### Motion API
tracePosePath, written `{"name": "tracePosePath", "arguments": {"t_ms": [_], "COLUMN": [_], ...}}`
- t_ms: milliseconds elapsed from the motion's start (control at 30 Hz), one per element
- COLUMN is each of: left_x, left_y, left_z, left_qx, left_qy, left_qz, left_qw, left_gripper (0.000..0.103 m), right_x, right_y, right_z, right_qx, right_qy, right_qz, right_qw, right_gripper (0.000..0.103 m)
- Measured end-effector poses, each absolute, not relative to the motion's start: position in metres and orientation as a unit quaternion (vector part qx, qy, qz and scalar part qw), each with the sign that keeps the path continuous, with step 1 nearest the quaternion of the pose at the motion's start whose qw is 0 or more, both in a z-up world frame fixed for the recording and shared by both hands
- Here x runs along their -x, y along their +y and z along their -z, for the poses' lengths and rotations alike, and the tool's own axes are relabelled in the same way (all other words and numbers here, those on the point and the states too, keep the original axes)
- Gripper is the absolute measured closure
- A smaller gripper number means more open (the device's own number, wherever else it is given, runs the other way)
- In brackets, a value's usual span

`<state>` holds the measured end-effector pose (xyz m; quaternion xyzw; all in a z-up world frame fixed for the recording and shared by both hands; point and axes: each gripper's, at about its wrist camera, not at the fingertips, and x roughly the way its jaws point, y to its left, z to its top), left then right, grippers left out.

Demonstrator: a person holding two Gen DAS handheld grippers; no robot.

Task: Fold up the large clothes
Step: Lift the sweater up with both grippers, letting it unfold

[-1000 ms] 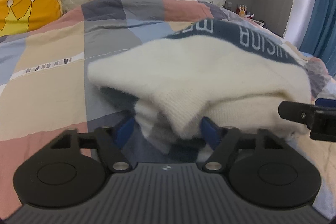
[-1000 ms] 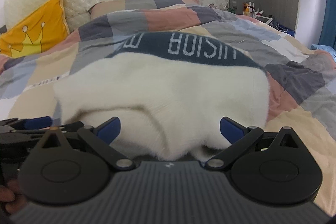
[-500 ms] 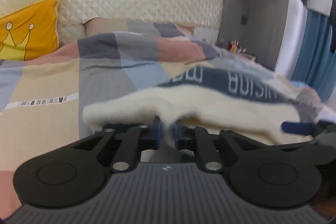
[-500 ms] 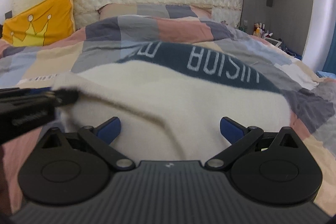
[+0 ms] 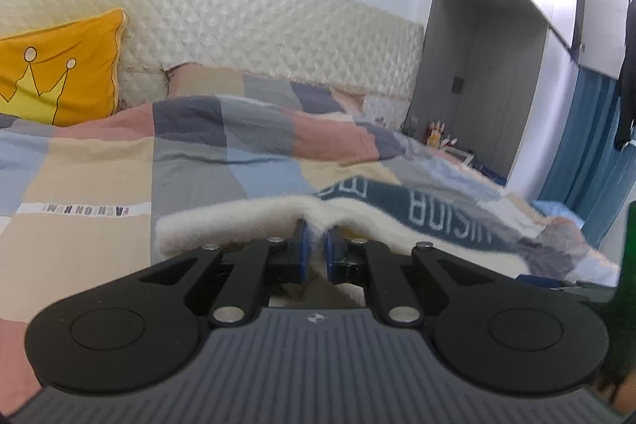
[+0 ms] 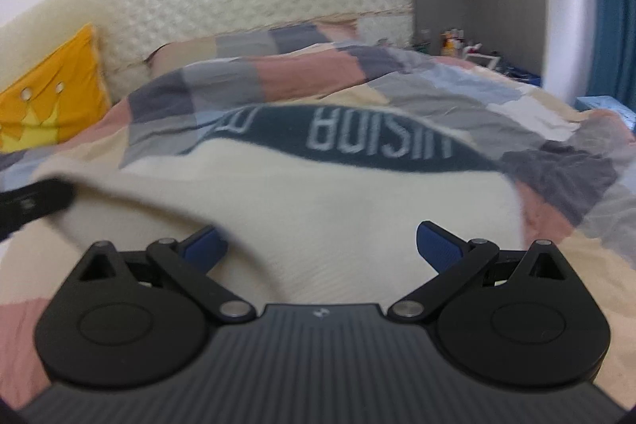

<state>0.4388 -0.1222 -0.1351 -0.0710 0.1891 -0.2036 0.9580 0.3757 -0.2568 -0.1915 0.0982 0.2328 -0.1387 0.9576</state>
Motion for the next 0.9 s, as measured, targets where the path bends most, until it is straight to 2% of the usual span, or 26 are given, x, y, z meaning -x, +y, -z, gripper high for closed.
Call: {"name": "tracePosePath", "arguments": {"t_ms": [200, 433, 533, 667, 767, 900], "left_x": [-0.418, -0.396, -0.384, -0.369, -0.365, -0.363], "left_y": [-0.112, -0.109, -0.107, -0.111, -0.113, -0.115], "left_z": [0.112, 0.106, 0.107, 0.121, 0.139, 0.158], "left_qx": [0.108, 0.112, 0.11, 0.112, 0.116, 0.124], "left_qy": [0.168, 0.184, 0.194, 0.22, 0.252, 0.281], "left_qz": [0.207, 0.204, 0.208, 0.204, 0.203, 0.202], "left_qw": [0.958, 0.955, 0.952, 0.947, 0.939, 0.93], "left_gripper": [0.093, 0.093, 0.093, 0.093, 0.092, 0.092], "right_x": [-0.369, -0.326, -0.309, -0.292, -0.288, -0.283], "right_y": [-0.263, -0.283, -0.296, -0.293, -0.286, -0.285], "right_z": [0.2, 0.222, 0.207, 0.173, 0.161, 0.16], "right_qx": [-0.111, -0.161, -0.17, -0.129, -0.093, -0.08], "right_qy": [0.258, 0.292, 0.25, 0.175, 0.167, 0.165], "right_qz": [0.15, 0.231, 0.281, 0.313, 0.297, 0.291], "right_qw": [0.948, 0.914, 0.911, 0.924, 0.936, 0.939], "right_gripper": [0.0, 0.0, 0.0, 0.0, 0.006, 0.007]}}
